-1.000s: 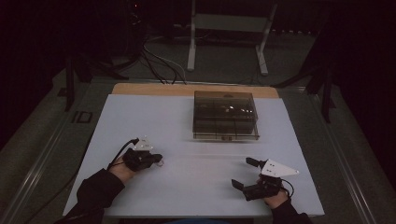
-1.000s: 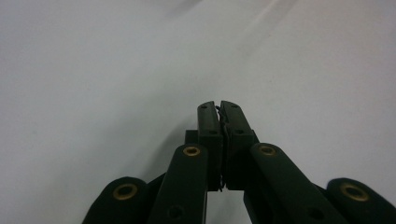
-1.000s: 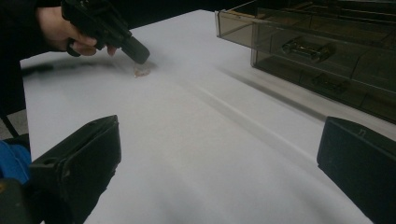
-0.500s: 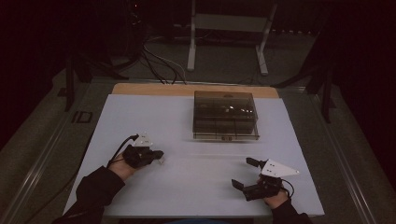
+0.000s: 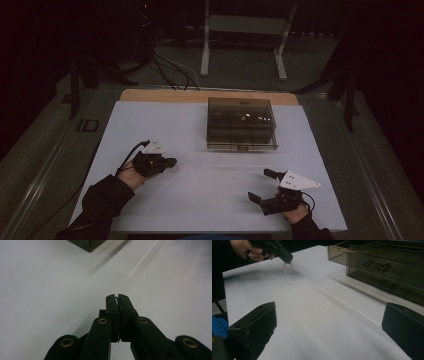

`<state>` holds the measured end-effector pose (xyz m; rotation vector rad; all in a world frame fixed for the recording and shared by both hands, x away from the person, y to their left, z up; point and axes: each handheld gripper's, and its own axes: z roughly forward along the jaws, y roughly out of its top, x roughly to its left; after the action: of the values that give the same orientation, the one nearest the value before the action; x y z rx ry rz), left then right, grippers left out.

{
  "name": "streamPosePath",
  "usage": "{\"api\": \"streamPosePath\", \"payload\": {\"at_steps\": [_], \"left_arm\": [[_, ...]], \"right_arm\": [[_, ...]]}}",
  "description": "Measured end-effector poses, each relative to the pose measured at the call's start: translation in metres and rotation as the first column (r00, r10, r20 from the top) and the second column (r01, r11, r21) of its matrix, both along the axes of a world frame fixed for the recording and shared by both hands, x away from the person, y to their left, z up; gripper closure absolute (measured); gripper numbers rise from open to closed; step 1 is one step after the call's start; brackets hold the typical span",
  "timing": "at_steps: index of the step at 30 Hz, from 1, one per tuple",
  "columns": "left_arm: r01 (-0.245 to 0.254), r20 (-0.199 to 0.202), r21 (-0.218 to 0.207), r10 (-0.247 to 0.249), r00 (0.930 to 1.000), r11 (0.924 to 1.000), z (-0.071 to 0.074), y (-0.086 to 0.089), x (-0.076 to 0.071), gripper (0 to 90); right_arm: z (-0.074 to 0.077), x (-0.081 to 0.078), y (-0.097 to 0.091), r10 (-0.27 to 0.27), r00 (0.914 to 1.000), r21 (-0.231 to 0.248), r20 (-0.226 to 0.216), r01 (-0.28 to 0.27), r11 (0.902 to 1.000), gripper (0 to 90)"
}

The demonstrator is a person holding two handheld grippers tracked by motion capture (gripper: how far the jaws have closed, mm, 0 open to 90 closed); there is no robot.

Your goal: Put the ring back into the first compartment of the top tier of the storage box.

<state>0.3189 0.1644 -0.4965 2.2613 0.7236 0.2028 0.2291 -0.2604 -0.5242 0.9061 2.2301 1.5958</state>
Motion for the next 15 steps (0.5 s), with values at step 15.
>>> {"api": "streamPosePath", "payload": {"at_steps": [15], "left_arm": [[0.029,0.026,-0.009,-0.029,0.9992,0.9995,0.019,-0.009,0.007,90.0]], "right_arm": [[0.0,0.0,0.0,-0.001,1.0,0.0,0.0,0.001,1.0,0.0]]}}
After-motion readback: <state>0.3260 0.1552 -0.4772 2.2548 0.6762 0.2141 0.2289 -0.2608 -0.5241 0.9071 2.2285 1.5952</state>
